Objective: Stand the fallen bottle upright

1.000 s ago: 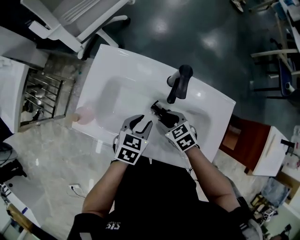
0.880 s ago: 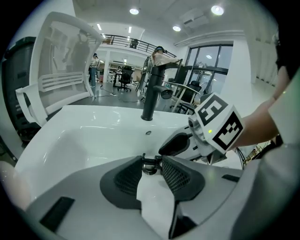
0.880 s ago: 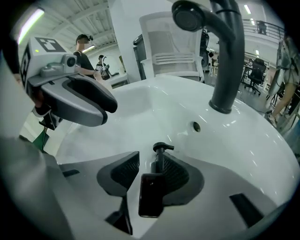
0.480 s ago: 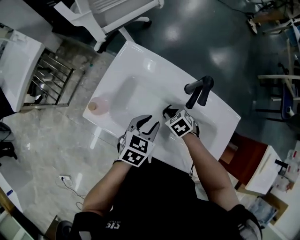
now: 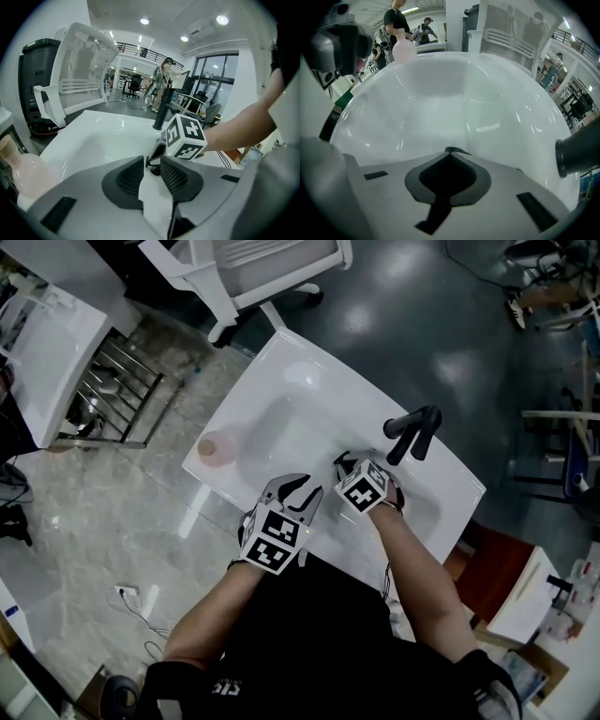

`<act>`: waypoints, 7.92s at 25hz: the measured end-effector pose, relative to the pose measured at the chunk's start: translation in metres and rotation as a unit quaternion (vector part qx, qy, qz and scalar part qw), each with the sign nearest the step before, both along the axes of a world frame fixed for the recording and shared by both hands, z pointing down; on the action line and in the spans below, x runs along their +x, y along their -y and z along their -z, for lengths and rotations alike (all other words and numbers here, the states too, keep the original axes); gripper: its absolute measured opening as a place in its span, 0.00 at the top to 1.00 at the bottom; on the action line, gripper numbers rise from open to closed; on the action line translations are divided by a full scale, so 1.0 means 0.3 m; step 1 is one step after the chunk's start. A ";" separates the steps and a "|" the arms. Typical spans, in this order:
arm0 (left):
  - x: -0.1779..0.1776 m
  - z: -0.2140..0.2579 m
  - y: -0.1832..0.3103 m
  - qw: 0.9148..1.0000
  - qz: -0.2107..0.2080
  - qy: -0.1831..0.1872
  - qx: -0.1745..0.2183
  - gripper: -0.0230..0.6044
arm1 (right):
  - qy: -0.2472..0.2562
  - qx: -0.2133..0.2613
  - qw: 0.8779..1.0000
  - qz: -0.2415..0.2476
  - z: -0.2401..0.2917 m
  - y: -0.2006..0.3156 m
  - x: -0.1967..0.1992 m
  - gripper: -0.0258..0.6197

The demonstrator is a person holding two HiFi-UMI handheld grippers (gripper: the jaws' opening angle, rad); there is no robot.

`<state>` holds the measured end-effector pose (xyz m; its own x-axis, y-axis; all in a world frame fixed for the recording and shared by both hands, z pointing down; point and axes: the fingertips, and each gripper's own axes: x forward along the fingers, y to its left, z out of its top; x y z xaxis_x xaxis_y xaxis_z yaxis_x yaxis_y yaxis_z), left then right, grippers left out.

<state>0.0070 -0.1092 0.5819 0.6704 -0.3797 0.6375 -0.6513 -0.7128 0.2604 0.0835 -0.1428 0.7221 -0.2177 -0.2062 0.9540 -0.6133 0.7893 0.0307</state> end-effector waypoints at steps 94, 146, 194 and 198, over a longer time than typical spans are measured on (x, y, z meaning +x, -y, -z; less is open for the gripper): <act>-0.050 -0.061 0.006 1.000 0.007 0.000 -0.025 0.80 | -0.039 0.083 0.995 0.050 0.009 -0.074 0.029 0.82; 0.085 -0.171 0.118 0.995 -0.093 0.029 -0.029 0.80 | -0.143 0.105 0.981 0.075 -0.016 -0.065 0.040 0.82; 0.696 -0.154 -0.167 0.960 -0.266 0.029 -0.085 0.65 | 0.151 0.143 0.946 -0.249 0.305 -0.344 0.547 0.91; 0.674 -0.111 -0.166 0.963 -0.260 0.018 -0.075 0.65 | 0.161 0.144 0.958 -0.188 0.278 -0.344 0.493 0.73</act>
